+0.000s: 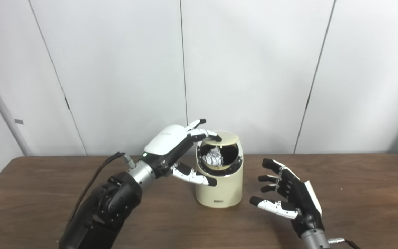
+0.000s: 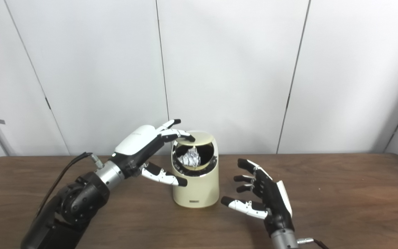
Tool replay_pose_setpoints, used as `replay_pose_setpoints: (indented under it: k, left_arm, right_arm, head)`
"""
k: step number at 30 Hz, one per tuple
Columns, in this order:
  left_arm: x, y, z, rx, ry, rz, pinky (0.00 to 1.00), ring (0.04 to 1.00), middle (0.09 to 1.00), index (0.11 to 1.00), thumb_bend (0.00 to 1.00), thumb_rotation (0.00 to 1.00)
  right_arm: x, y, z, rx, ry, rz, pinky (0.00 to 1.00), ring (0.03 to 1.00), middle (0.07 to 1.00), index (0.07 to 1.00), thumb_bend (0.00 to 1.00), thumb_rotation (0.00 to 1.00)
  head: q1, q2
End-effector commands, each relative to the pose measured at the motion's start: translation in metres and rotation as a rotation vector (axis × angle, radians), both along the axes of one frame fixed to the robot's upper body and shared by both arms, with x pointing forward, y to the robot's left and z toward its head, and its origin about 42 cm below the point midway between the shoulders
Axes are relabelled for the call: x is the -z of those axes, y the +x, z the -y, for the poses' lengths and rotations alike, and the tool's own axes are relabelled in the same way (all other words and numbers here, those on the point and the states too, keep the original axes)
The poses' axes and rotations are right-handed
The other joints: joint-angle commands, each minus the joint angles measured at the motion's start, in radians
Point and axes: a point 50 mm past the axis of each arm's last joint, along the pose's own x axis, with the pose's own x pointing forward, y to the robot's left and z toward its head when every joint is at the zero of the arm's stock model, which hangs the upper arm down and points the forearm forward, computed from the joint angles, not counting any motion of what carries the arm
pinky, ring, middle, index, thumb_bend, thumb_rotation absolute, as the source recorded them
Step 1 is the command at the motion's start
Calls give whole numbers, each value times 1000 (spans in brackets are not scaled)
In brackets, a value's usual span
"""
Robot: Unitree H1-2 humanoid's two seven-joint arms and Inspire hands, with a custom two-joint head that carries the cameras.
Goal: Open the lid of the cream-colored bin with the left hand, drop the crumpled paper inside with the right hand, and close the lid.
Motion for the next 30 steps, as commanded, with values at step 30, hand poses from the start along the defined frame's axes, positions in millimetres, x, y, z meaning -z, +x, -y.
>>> replay_pose_setpoints:
  k: [30]
  left_arm:
    - [-1,-1,-1,38,109,97,975,992,806,805,945,382]
  right_arm:
    - [-26,5,-10,-10,7,88,547,672,802,767,815,225]
  head:
    - [-17,10]
